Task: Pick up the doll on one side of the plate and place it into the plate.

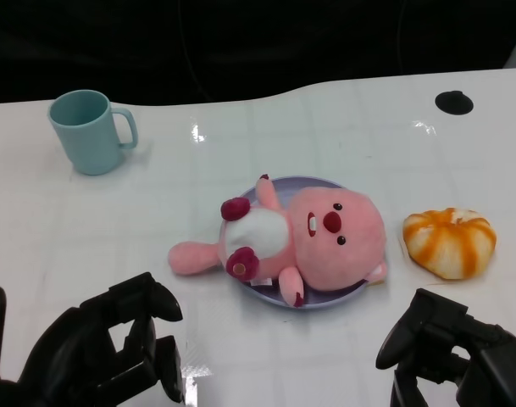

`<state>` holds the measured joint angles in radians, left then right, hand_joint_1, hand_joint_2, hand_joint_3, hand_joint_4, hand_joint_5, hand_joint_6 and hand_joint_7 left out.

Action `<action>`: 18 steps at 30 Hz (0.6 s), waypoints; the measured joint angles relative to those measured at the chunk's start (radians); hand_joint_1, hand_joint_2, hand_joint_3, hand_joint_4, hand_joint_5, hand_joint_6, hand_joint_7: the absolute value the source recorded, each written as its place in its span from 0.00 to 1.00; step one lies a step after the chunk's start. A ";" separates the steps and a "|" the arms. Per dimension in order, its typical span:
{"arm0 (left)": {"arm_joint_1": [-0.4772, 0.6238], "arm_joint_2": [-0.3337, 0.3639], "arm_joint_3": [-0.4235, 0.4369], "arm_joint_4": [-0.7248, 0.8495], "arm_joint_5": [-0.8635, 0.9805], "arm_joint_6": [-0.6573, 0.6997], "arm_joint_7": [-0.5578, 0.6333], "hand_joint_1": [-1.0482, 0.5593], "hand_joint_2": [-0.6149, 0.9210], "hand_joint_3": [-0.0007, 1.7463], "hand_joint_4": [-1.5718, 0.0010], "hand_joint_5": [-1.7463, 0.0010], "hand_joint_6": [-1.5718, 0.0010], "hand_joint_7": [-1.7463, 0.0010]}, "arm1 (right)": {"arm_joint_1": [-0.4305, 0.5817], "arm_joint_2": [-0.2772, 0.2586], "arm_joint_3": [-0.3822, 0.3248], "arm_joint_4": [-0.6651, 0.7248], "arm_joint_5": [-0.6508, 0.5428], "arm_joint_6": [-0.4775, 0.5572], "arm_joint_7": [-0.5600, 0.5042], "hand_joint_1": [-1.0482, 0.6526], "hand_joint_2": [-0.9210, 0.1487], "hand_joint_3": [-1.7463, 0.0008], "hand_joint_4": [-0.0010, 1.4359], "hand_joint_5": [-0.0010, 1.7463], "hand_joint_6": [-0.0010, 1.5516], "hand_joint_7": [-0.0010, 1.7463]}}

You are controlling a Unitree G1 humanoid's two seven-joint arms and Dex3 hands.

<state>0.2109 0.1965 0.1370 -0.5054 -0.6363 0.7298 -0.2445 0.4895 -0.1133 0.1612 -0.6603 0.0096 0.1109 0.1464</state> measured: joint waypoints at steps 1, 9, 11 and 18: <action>-0.002 0.002 -0.002 0.004 -0.001 0.000 -0.002 0.61 0.69 0.86 0.41 0.00 0.52 0.01 | 0.001 0.000 -0.001 0.000 0.000 0.000 0.000 0.67 0.48 0.20 0.51 1.00 0.40 0.88; -0.003 0.013 -0.016 0.026 0.002 -0.003 -0.037 0.61 0.69 0.86 0.41 0.00 0.52 0.00 | 0.008 0.000 -0.006 0.006 0.011 -0.023 0.010 0.68 0.47 0.20 0.51 1.00 0.40 0.88; -0.003 0.014 -0.017 0.029 0.002 -0.003 -0.040 0.61 0.69 0.86 0.41 0.00 0.52 0.00 | 0.009 0.000 -0.007 0.007 0.011 -0.023 0.010 0.68 0.46 0.21 0.51 1.00 0.39 0.88; -0.006 0.015 -0.017 0.029 0.009 -0.003 -0.040 0.61 0.69 0.86 0.41 0.00 0.53 0.00 | 0.006 0.000 -0.006 0.007 -0.002 -0.019 0.006 0.68 0.46 0.20 0.50 1.00 0.39 0.88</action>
<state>0.2050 0.2120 0.1201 -0.4764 -0.6271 0.7266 -0.2843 0.4958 -0.1130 0.1549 -0.6536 0.0072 0.0917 0.1526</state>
